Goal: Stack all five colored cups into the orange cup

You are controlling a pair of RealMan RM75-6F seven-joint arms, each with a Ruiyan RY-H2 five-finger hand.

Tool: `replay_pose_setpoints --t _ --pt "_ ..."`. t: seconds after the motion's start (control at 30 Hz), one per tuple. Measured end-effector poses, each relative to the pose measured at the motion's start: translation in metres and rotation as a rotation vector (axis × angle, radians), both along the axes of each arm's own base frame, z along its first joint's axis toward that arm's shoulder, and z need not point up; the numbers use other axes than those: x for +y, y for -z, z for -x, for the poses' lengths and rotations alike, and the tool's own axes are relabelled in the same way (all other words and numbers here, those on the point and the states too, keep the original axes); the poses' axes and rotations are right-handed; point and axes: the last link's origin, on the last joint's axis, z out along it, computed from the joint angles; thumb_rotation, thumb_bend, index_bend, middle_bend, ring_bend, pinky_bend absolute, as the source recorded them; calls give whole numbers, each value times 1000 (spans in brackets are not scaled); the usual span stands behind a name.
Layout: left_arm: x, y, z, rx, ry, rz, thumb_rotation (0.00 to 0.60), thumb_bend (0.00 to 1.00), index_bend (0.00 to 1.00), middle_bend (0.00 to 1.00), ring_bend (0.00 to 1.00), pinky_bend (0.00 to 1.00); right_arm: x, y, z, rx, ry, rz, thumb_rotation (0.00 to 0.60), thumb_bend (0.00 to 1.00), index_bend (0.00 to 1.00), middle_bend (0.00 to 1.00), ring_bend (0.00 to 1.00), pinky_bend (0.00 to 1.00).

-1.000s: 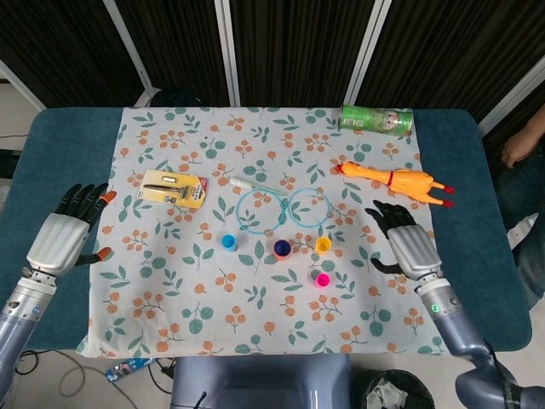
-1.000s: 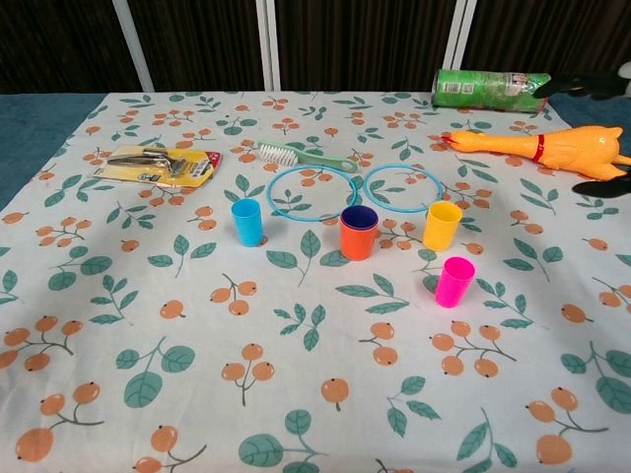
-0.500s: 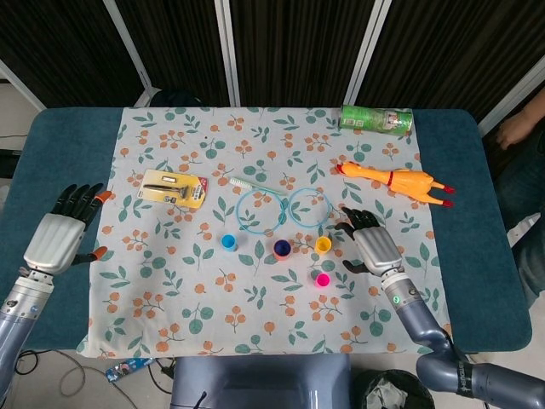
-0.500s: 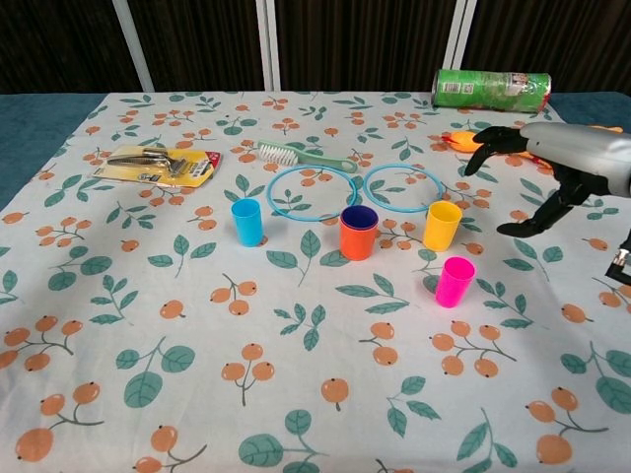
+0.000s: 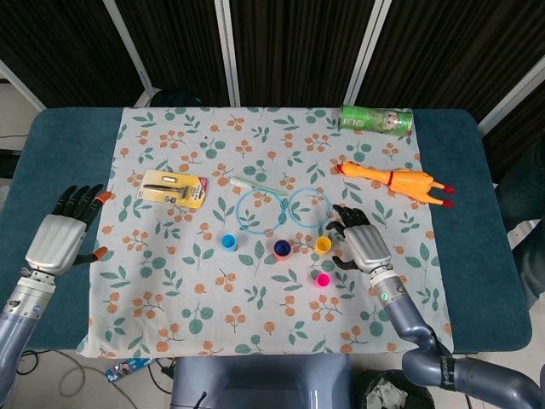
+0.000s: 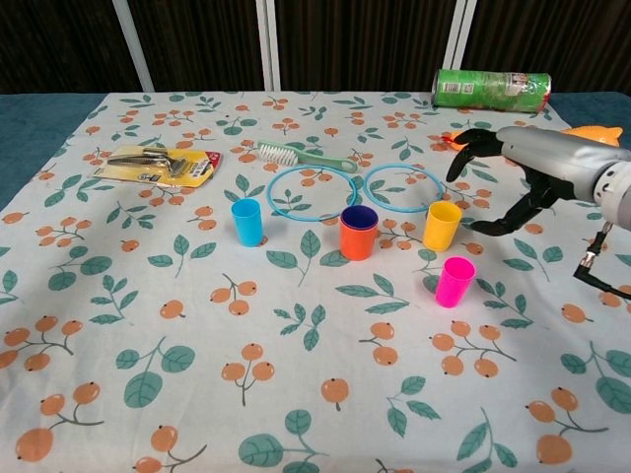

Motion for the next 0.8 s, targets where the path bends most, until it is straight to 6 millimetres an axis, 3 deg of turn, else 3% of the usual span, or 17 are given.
replay_pose_setpoints --t 0.8 --pt "3 6 4 21 -21 7 600 138 88 0 0 0 -12 24 -17 3 -8 -6 600 387 387 0 15 96"
